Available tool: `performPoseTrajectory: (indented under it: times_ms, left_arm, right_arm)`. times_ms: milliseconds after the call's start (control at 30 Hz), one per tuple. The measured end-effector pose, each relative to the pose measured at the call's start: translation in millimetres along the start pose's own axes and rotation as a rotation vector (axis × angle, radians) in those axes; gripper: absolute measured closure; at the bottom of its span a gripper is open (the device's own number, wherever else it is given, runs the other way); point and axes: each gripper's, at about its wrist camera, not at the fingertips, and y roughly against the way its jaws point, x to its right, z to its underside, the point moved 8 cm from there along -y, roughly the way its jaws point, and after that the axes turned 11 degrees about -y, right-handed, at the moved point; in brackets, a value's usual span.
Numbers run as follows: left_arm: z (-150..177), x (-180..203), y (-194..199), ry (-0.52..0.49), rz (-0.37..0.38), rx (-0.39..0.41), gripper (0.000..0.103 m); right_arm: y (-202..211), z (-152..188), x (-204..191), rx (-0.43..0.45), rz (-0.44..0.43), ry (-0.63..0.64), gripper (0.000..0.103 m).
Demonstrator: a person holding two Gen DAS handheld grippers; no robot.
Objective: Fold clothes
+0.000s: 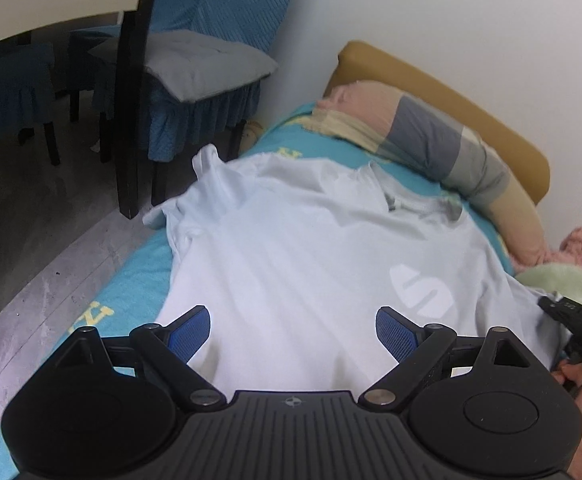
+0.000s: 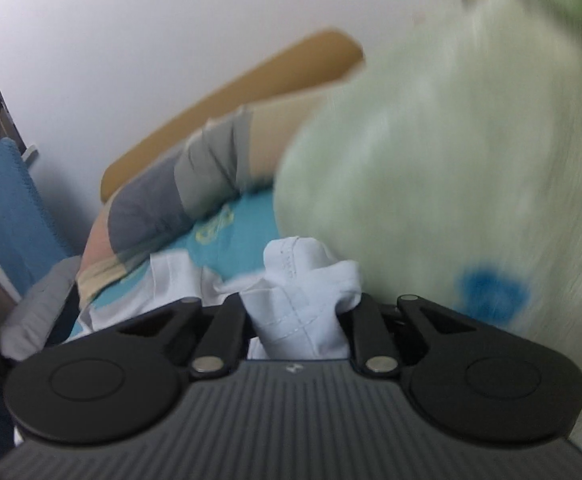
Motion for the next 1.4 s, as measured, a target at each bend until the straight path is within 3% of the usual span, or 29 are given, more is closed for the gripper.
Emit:
performPoseTrajectory:
  times_ms: [100, 233, 333, 467, 667, 733, 767, 800, 867, 1000, 1133, 1400]
  left_arm:
    - [-6, -8, 10, 0.025, 0.006, 0.024, 0.011]
    - [-12, -24, 26, 0.09, 0.027, 0.046, 0.011]
    - [-16, -42, 34, 0.144, 0.031, 0.056, 0.011]
    - [-18, -64, 36, 0.195, 0.014, 0.057, 0.011]
    - [-12, -81, 20, 0.177, -0.035, 0.041, 0.011]
    - [-9, -82, 11, 0.175, -0.031, 0.022, 0.011]
    - [-7, -83, 6, 0.177, -0.027, 0.014, 0.011]
    - [-7, -84, 2, 0.179, -0.026, 0.01, 0.011]
    - [-5, -83, -4, 0.173, -0.026, 0.003, 0.011]
    - [-1, -77, -12, 0.155, -0.003, -0.014, 0.011]
    - [1, -66, -10, 0.112, 0.005, -0.004, 0.011]
    - [9, -33, 15, -0.043, 0.02, 0.041, 0.012]
  right_arm:
    - [19, -18, -25, 0.058, 0.016, 0.062, 0.088]
    - [45, -29, -72, 0.129, 0.053, 0.237, 0.088]
    - [60, -17, -120, 0.172, 0.048, 0.368, 0.088]
    - [45, 36, -181, 0.127, 0.044, 0.57, 0.088]
    - [0, 130, -219, 0.001, 0.024, 0.755, 0.086]
    - [-14, 156, -226, -0.043, 0.016, 0.793, 0.076]
    - [-18, 161, -225, -0.061, 0.01, 0.783, 0.056]
    - [-22, 165, -224, -0.078, 0.005, 0.77, 0.03]
    - [-19, 165, -224, -0.093, -0.023, 0.719, 0.013]
    - [-3, 155, -220, -0.149, -0.053, 0.651, 0.013]
    - [42, 125, -202, -0.143, -0.079, 0.549, 0.013]
    - [178, 76, -126, -0.159, -0.083, 0.327, 0.013]
